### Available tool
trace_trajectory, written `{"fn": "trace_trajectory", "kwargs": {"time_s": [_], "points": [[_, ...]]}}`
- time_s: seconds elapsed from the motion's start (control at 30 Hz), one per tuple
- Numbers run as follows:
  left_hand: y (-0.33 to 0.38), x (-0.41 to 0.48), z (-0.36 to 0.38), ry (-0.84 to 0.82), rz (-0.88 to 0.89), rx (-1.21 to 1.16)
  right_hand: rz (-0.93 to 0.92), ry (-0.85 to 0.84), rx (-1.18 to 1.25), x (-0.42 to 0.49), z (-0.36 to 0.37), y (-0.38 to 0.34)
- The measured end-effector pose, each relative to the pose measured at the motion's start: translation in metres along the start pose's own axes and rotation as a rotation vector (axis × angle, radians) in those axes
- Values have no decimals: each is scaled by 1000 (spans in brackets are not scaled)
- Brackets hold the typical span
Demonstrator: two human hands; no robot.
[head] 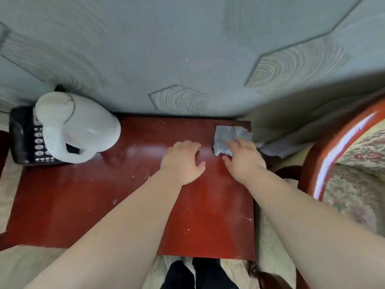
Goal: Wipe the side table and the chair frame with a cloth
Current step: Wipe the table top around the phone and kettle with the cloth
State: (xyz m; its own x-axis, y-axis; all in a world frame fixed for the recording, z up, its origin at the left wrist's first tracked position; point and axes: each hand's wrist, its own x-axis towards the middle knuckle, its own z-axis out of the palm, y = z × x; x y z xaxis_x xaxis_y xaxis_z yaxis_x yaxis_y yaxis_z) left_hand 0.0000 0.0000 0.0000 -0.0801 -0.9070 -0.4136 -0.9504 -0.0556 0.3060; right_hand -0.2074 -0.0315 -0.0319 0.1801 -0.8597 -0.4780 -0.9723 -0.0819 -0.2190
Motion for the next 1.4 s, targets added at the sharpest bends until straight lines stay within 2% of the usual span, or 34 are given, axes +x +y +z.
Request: {"fn": "trace_trajectory", "kwargs": {"time_s": [0.1, 0.2, 0.37, 0.67, 0.83, 0.93, 1.07, 1.23, 1.4], "points": [[-3, 17, 18, -7, -1, 39, -5, 46, -75, 20, 8, -2], [-3, 29, 29, 8, -2, 89, -8, 23, -119, 35, 16, -2], [-9, 34, 48, 32, 47, 231, 20, 82, 65, 45, 25, 6], [-16, 25, 52, 11, 69, 197, -73, 84, -49, 47, 23, 14], [-21, -17, 29, 11, 22, 141, -189, 369, -98, -6, 19, -3], [-36, -63, 20, -36, -43, 106, -226, 324, -91, -43, 21, -26], [-65, -122, 0, -60, -153, 51, -234, 127, -47, -81, 15, -68], [-104, -205, -32, -42, -307, 12, -336, 46, 83, -121, 6, -129], [-152, -280, -35, 19, -510, -52, -389, -69, 174, -150, 23, -194]]}}
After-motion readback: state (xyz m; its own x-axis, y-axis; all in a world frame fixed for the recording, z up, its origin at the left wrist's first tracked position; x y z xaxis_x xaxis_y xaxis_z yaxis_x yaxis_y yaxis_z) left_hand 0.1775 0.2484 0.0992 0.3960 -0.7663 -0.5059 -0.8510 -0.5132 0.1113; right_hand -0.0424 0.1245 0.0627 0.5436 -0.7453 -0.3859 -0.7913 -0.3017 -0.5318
